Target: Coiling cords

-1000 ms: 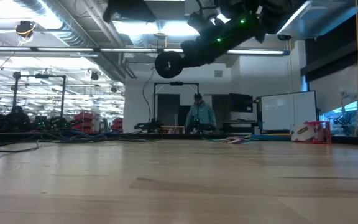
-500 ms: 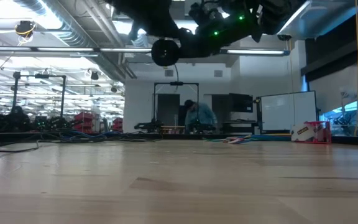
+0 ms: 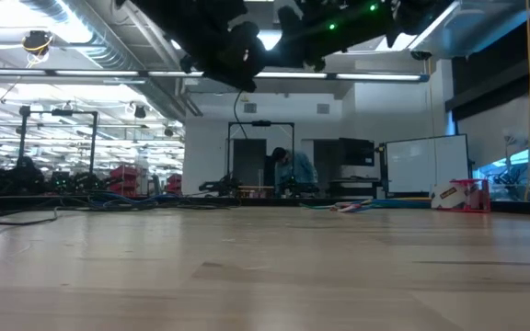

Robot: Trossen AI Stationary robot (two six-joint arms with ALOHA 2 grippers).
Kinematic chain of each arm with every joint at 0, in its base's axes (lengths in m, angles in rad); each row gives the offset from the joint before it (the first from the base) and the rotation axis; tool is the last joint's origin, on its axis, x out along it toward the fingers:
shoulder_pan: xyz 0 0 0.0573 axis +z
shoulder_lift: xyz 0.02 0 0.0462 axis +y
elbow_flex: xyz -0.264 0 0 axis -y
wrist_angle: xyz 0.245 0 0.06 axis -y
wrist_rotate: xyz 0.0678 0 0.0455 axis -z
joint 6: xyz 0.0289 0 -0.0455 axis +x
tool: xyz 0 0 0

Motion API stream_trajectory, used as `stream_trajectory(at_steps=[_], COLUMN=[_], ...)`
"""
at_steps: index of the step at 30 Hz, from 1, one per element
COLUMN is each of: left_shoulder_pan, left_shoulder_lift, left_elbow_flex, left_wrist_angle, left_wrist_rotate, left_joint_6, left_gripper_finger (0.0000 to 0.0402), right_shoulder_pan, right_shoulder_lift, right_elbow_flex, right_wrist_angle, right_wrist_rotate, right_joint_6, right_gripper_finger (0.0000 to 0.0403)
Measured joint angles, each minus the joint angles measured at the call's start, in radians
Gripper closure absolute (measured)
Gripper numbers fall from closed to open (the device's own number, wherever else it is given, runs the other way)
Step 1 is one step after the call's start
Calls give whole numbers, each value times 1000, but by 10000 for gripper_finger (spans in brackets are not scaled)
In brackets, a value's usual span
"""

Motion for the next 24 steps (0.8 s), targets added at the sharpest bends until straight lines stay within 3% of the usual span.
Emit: stream_trajectory(at_steps=[8, 13, 18, 24], left_shoulder_pan=[0, -11, -19, 11], left_shoulder_lift=[0, 0, 12, 41], left_elbow_flex=[-1, -4, -5, -5], left_wrist_angle=[-13, 104, 266, 275], left_wrist_rotate=[-1, 3, 92, 88], left_joint_6=[67, 79, 132, 149], left_gripper_finger=[394, 394, 394, 394], right_shoulder_pan=[0, 0, 0, 0], right_shoulder_lift=[-75, -81, -66, -65], right_elbow_flex=[-1, -1, 2, 2], right_wrist_angle=[-122, -77, -8, 14], right_wrist_rotate=[-15, -16, -49, -139], right_joint_6=[0, 3, 20, 58], right_gripper_finger=[402, 402, 402, 402])
